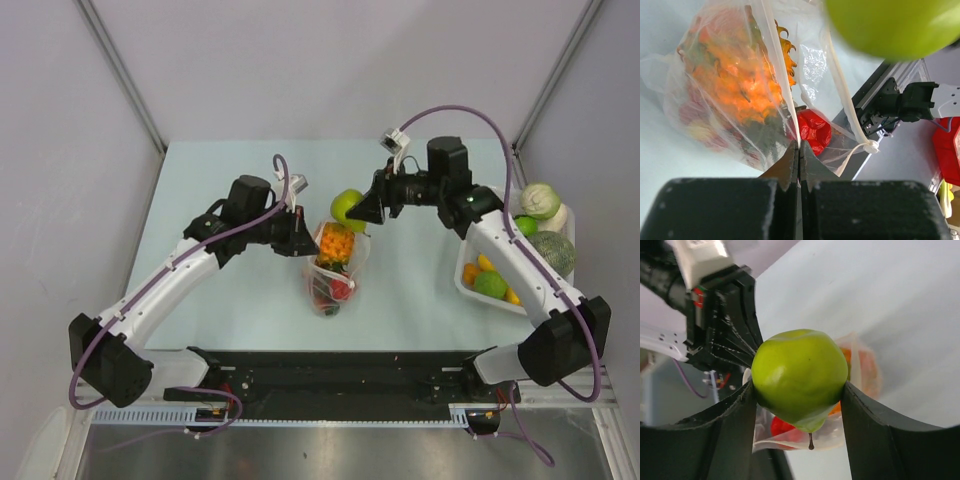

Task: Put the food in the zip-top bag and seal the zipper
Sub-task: Place the fake fruit in the zipper food storage bag.

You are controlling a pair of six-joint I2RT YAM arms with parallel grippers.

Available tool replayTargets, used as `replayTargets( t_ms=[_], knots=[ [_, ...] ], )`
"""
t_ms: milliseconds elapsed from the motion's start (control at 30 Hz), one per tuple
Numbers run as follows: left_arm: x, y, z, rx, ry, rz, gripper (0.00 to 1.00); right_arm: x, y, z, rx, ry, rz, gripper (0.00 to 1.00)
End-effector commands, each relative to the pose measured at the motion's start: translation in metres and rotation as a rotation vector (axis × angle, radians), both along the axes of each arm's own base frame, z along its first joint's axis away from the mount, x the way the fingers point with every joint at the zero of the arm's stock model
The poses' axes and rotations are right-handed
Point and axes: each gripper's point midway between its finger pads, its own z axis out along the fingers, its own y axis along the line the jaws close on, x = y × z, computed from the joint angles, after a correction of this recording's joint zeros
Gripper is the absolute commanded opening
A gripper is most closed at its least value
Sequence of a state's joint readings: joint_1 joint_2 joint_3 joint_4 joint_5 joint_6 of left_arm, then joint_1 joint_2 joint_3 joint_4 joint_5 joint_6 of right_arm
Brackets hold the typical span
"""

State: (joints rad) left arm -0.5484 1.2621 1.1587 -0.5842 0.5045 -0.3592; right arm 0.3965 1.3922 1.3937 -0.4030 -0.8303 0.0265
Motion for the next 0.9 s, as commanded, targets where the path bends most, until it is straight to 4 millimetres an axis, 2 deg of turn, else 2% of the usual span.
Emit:
replayTargets(
  t_ms=[0, 33, 200, 367, 533, 600, 700, 867],
  knots=[
    [0.001, -0.004, 0.019, -0.090, 0.006, 0.018, 0.00, -0.002, 0.023, 0.006, 0.188, 0.221, -0.132, 0.02],
    [0.002, -0.004, 0.019, -0.097, 0.011, 0.021, 0.00, -0.002, 0.026, 0.011, 0.217, 0.202, -0.139, 0.02],
    [0.005, -0.001, 0.021, -0.109, 0.020, 0.046, 0.00, -0.034, 0.043, -0.011, 0.195, 0.221, -0.122, 0.00],
    [0.005, -0.001, 0.024, -0.126, 0.023, 0.050, 0.00, -0.061, 0.055, -0.052, 0.115, 0.311, -0.039, 0.00],
    [0.005, 0.003, 0.027, -0.129, 0.014, 0.065, 0.00, -0.086, 0.049, -0.092, -0.013, 0.397, 0.075, 0.00],
    [0.004, 0.002, 0.027, -0.134, 0.013, 0.062, 0.00, -0.091, 0.045, -0.102, -0.050, 0.420, 0.085, 0.00],
    [0.003, 0.003, 0.027, -0.136, 0.011, 0.063, 0.00, -0.094, 0.044, -0.107, -0.066, 0.426, 0.104, 0.00],
    [0.004, 0.005, 0.030, -0.138, -0.002, 0.071, 0.00, -0.120, 0.048, -0.115, -0.106, 0.410, 0.247, 0.00]
  ],
)
